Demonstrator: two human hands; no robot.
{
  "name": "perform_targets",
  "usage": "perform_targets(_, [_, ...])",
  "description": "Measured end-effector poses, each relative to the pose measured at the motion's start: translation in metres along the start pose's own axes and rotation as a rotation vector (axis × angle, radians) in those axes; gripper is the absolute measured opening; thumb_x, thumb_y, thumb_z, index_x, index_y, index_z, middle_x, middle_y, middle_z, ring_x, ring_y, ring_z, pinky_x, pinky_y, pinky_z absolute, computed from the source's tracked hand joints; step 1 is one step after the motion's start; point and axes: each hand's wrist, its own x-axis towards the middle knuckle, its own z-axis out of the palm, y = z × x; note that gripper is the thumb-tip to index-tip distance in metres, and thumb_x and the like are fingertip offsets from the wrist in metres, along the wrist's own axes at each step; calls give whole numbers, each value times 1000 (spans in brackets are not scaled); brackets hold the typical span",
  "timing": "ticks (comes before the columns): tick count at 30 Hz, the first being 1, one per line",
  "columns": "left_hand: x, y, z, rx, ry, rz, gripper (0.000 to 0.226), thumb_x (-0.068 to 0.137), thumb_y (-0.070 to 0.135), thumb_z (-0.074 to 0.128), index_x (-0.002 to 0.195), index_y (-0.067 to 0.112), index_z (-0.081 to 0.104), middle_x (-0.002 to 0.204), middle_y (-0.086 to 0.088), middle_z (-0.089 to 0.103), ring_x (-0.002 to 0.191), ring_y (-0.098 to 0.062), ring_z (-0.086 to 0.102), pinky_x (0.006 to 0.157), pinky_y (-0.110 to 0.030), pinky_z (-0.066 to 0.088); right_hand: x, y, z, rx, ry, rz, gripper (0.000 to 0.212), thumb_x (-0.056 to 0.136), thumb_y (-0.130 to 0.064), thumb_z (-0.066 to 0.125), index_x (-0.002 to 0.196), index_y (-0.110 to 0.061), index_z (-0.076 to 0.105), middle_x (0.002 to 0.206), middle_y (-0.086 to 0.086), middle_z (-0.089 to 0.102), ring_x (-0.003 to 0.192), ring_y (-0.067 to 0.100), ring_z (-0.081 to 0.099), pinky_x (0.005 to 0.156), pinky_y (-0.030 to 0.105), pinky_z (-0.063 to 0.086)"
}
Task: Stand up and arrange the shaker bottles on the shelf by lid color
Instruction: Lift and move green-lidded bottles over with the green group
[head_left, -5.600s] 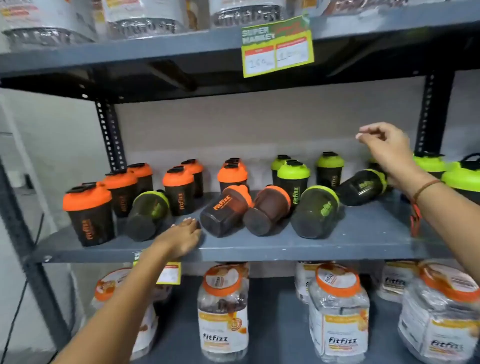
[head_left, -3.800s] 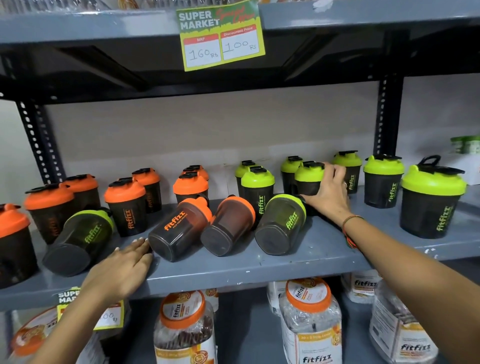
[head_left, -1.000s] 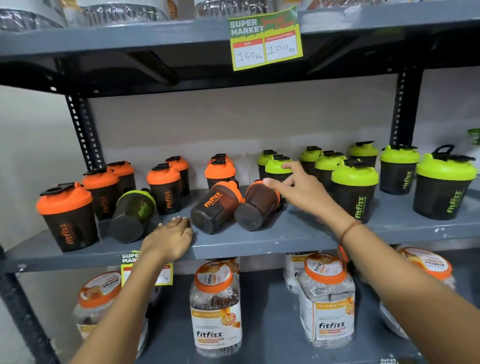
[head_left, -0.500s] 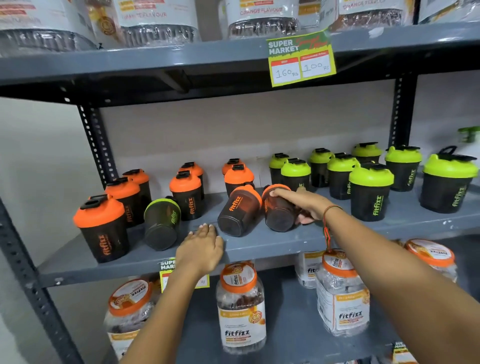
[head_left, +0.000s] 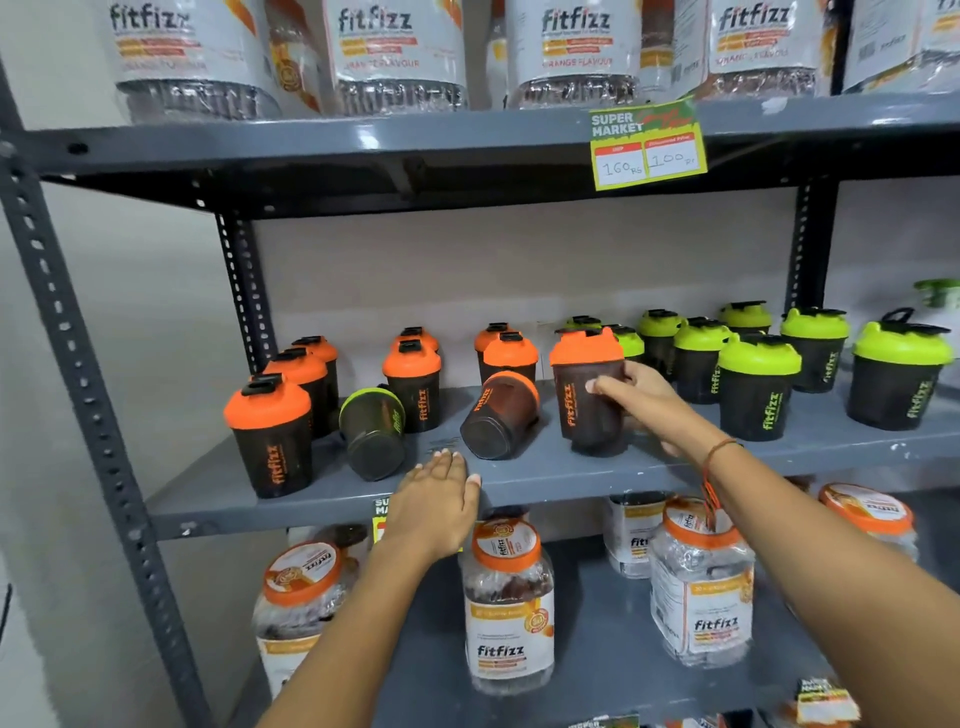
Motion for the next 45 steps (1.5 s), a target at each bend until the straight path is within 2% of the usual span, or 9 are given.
perform_targets(4, [-6, 0, -1, 9, 22, 13, 56, 99, 39, 19, 147, 10, 25, 155, -11, 27, 144, -23, 24, 119, -36, 16, -3, 6, 0, 33, -98, -19, 24, 92, -7, 62, 114, -17, 60, 118, 4, 69, 106, 13, 65, 82, 21, 55])
perform_targets(7, [-8, 0, -1, 11, 37, 11, 57, 99, 40, 18, 148, 12, 24, 156, -10, 26, 144, -23, 24, 119, -35, 15, -1, 17, -4, 90, -203, 19, 37, 92, -1, 58, 128, -8, 55, 127, 11, 67, 117, 21, 63, 95, 32, 54])
perform_targets(14, [-7, -2, 3, 4, 62, 15, 57, 98, 42, 17, 148, 15, 24, 156, -7, 27, 144, -19, 22, 119, -35, 14, 9, 29, -8, 118, -297, 43, 61, 75, -9, 66, 133, -22, 53, 129, 5, 66, 119, 20, 62, 83, 26, 56])
perform_targets(19, [-7, -2, 4, -5, 61, 10, 57, 98, 43, 17, 148, 16, 24, 156, -6, 27, 144, -19, 23, 119, -35, 14, 14, 35, -8, 97, -345, 50, 68, 78, -6, 68, 140, -26, 48, 136, 3, 63, 129, 24, 57, 108, 47, 45])
perform_targets(27, [-8, -3, 4, -11, 75, 15, 57, 98, 42, 18, 147, 14, 26, 155, -8, 29, 144, -21, 24, 118, -36, 15, 4, 5, -2, 111, -114, -85, 74, 74, -28, 55, 147, -28, 39, 140, 3, 54, 133, 23, 49, 115, 47, 35])
perform_targets(31, [-9, -3, 3, -17, 69, 23, 57, 98, 42, 18, 147, 12, 27, 155, -9, 29, 144, -22, 24, 118, -37, 15, -3, -14, 5, -153, 18, -185, 67, 85, -40, 59, 148, -30, 40, 148, 2, 44, 131, 15, 44, 115, 41, 33])
perform_targets(35, [-9, -2, 3, -13, 90, 26, 56, 98, 40, 20, 145, 11, 30, 153, -10, 34, 142, -23, 27, 118, -38, 18, -6, -17, 14, -370, 209, -268, 56, 93, -44, 59, 144, -26, 46, 151, 7, 38, 140, 26, 35, 113, 41, 29])
perform_targets(41, [-54, -26, 5, -98, 377, 99, 46, 98, 36, 29, 127, 17, 59, 130, -2, 62, 124, -14, 53, 114, -30, 27, -14, -38, 41, -531, 420, -606, 51, 86, -47, 58, 129, -19, 57, 135, 9, 51, 131, 29, 42, 103, 28, 25])
perform_targets(45, [-91, -85, -1, -97, 584, 92, 32, 98, 29, 36, 109, 17, 64, 108, 1, 67, 103, -18, 57, 94, -33, 43, -24, -63, 75, -521, 400, -754, 44, 85, -38, 63, 125, -19, 60, 131, 9, 53, 130, 29, 44, 105, 29, 27])
